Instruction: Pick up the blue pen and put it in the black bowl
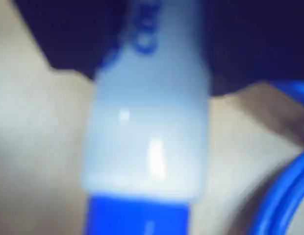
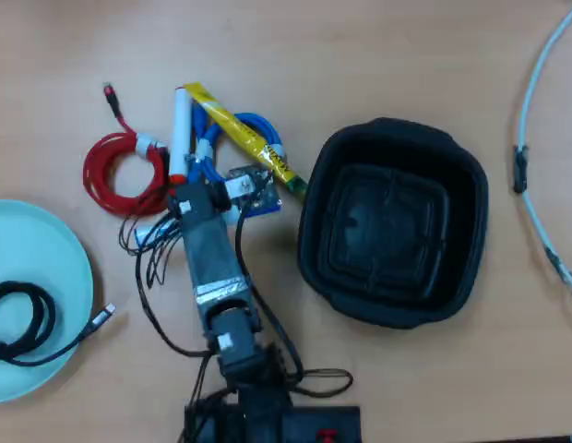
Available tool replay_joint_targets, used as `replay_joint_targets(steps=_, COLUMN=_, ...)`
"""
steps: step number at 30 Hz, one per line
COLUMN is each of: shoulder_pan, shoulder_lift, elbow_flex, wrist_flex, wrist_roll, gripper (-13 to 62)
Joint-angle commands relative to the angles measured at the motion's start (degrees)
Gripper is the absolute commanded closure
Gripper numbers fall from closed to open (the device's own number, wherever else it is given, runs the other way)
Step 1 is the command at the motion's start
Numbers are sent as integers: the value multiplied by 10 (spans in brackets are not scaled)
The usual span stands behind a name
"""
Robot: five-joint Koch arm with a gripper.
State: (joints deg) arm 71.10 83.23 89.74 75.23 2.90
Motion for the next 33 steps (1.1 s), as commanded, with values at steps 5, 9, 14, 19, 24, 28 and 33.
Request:
replay_joint_targets(steps=5, shoulder_pan=3, shoulder_lift=91, elbow_flex=-112, wrist_flex=48, wrist_roll=10, gripper=574)
replay_joint_targets(steps=9, shoulder_pan=10, shoulder_lift=146, elbow_flex=-120, wrist_flex=47, wrist_roll=7, gripper=574)
replay_joint_targets(steps=14, shoulder_pan=56, shoulder_lift=204, elbow_flex=-127, wrist_flex=25, wrist_roll=4, gripper=574)
replay_joint_targets(steps=19, shoulder_pan=116, shoulder_lift=210, elbow_flex=-125, wrist_flex=-1, wrist_roll=11, gripper=573)
replay_joint_targets(steps=24, shoulder_pan=197, shoulder_lift=208, elbow_flex=-122, wrist_flex=-20, wrist_roll=13, gripper=573)
replay_joint_targets(steps=28, shoulder_pan=260, shoulder_lift=207, elbow_flex=-120, wrist_flex=-54, wrist_roll=12, gripper=574)
replay_joint_targets(steps=33, shoulder_pan=322, shoulder_lift=204, elbow_flex=-118, wrist_flex=-59, wrist_roll=13, gripper=574)
